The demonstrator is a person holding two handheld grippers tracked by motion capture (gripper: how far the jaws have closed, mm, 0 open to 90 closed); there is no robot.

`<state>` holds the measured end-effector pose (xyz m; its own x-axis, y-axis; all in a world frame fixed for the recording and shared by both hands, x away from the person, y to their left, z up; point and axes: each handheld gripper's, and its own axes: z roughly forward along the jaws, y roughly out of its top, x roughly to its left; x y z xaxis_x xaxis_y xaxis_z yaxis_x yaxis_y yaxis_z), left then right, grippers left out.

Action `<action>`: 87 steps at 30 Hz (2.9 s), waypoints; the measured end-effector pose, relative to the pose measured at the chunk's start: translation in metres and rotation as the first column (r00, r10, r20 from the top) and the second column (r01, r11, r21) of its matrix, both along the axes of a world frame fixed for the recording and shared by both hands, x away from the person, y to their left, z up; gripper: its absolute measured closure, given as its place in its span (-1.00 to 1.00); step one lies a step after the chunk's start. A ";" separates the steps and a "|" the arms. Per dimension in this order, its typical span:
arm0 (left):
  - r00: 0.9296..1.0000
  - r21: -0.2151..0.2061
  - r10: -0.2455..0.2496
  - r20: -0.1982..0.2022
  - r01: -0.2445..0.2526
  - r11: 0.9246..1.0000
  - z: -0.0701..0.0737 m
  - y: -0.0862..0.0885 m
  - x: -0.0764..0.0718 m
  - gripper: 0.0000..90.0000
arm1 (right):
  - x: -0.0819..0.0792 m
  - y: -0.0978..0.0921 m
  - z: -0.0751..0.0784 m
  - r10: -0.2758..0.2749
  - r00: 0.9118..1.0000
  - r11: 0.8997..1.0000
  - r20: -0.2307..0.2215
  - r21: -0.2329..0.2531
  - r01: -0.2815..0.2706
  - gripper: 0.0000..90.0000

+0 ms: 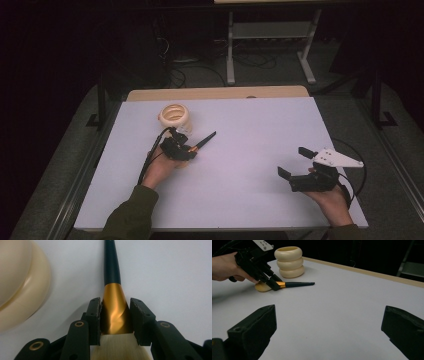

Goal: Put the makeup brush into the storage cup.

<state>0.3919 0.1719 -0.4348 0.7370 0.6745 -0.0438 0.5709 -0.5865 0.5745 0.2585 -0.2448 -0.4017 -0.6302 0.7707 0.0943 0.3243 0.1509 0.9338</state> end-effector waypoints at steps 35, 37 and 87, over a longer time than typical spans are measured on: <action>0.988 -0.101 -0.152 -0.027 0.149 0.984 0.020 0.005 -0.009 0.40 | 0.001 0.001 0.003 0.031 1.000 0.999 0.001 -0.016 -0.031 -1.00; 0.987 -0.118 -0.154 -0.036 0.149 0.982 0.022 0.006 -0.010 0.40 | 0.002 0.001 0.004 0.034 0.999 0.999 0.001 -0.017 -0.034 -1.00; 0.888 -0.237 -0.459 0.023 0.451 0.861 0.051 0.014 -0.046 0.40 | 0.032 0.059 0.038 0.404 0.907 0.901 -0.119 -0.121 -0.417 -0.97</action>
